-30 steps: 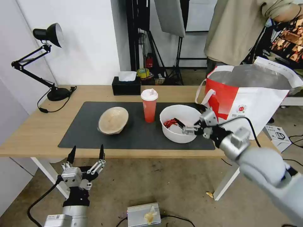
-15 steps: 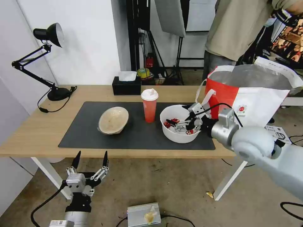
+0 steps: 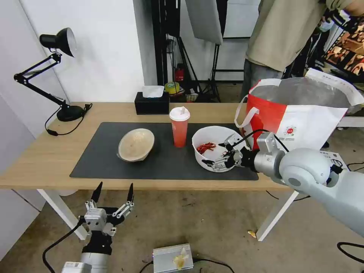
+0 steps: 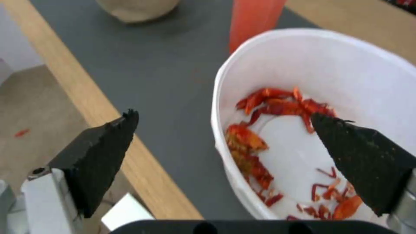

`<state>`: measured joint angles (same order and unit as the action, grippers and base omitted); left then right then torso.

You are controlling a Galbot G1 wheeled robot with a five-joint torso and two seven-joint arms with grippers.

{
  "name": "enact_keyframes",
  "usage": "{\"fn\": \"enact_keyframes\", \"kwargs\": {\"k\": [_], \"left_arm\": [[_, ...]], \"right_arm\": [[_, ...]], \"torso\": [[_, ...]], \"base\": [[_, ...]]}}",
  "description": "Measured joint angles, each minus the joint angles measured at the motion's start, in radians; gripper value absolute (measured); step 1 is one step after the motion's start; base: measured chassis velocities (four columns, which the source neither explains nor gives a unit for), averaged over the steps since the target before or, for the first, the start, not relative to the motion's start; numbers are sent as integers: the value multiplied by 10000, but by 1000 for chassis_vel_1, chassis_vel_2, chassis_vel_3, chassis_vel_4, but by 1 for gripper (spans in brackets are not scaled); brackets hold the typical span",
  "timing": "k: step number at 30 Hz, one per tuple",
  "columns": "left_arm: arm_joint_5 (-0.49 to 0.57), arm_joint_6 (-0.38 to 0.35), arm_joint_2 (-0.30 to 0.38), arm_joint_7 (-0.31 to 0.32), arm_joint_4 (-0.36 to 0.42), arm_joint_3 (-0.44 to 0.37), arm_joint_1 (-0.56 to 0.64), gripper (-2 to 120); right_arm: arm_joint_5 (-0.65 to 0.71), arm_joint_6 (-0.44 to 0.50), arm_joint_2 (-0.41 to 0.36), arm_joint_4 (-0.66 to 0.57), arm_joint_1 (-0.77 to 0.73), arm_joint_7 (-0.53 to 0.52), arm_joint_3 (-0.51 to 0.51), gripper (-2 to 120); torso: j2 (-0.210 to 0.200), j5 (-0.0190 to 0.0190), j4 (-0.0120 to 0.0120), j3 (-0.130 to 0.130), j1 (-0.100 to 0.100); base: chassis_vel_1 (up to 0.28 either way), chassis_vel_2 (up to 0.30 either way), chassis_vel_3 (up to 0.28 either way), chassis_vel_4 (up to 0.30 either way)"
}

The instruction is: Pick up the trash from the table and place it into the takeout bag.

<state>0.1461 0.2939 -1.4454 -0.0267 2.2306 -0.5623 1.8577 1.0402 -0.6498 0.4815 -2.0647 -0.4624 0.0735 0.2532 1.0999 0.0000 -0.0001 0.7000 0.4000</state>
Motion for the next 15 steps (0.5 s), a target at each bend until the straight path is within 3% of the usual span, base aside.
{"fn": "enact_keyframes", "kwargs": {"k": [15], "left_arm": [[59, -14, -42, -82, -97, -144, -57, 100]], "right_arm": [[-357, -360, 730, 1368, 1428, 234, 1748, 100]], "torso": [[0, 0, 2, 1, -1]], "base": [[0, 0, 0, 0]]}}
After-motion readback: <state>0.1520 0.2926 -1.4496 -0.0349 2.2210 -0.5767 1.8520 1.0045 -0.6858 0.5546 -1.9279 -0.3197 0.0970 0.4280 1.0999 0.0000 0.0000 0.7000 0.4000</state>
